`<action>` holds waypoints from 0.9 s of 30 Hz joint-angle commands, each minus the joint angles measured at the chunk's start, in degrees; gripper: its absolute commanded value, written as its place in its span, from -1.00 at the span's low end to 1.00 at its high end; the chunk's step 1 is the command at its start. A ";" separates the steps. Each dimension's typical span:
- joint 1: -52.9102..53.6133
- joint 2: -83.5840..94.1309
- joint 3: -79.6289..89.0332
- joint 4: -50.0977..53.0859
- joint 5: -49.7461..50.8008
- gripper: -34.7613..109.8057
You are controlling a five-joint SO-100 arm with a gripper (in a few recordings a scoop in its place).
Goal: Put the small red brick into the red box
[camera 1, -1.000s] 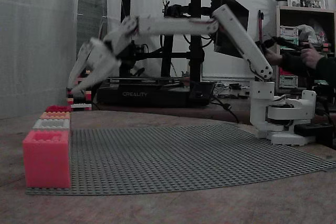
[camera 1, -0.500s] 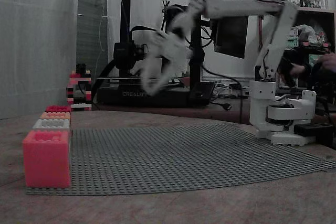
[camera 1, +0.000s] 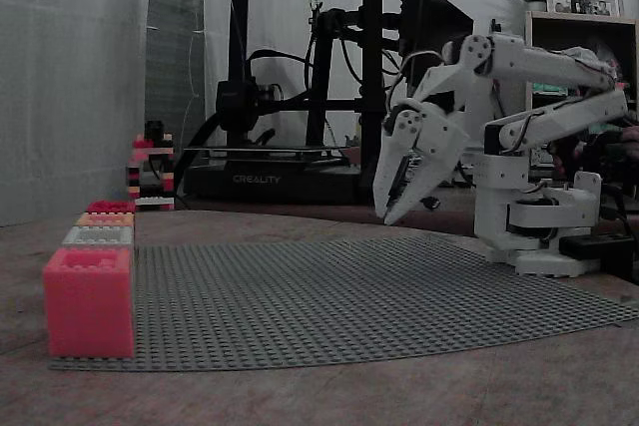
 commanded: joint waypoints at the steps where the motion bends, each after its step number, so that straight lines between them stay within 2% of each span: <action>1: -2.64 8.35 1.93 2.37 0.53 -0.52; 10: -2.90 18.37 8.44 6.77 2.37 -0.52; 27: -3.25 19.34 9.14 7.12 4.31 -0.52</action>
